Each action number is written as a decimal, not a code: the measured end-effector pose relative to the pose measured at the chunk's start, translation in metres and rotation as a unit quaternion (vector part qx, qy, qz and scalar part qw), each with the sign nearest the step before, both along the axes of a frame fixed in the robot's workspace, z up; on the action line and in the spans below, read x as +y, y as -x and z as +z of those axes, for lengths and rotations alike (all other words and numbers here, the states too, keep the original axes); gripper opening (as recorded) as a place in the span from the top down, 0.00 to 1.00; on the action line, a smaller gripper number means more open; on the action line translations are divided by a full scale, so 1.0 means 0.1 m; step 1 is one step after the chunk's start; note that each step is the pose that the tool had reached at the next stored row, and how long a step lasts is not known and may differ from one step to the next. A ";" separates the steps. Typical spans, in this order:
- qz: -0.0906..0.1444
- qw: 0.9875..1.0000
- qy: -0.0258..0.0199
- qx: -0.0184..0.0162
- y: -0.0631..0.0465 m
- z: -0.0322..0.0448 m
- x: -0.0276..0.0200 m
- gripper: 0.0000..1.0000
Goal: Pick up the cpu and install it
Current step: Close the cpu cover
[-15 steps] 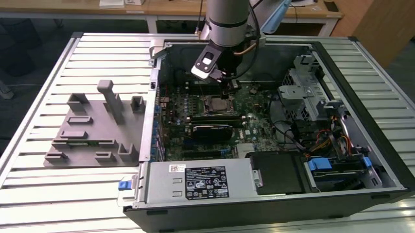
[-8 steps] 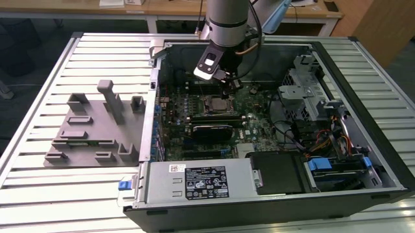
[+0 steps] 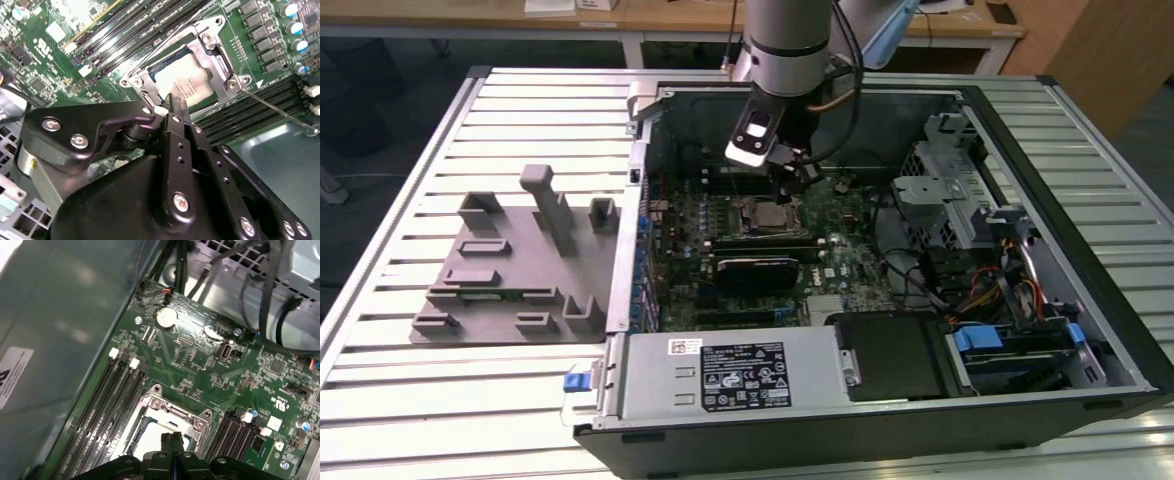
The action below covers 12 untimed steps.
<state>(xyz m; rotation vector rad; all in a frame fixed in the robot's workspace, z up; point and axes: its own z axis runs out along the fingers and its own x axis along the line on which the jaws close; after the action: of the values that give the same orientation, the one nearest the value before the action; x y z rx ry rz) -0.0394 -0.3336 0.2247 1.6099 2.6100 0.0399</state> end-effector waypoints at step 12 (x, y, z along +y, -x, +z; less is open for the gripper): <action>0.065 0.998 0.008 0.000 0.00 -0.001 0.000 0.89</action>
<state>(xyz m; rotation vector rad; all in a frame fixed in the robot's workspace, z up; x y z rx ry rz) -0.0394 -0.3336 0.2246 1.4342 2.7035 0.0272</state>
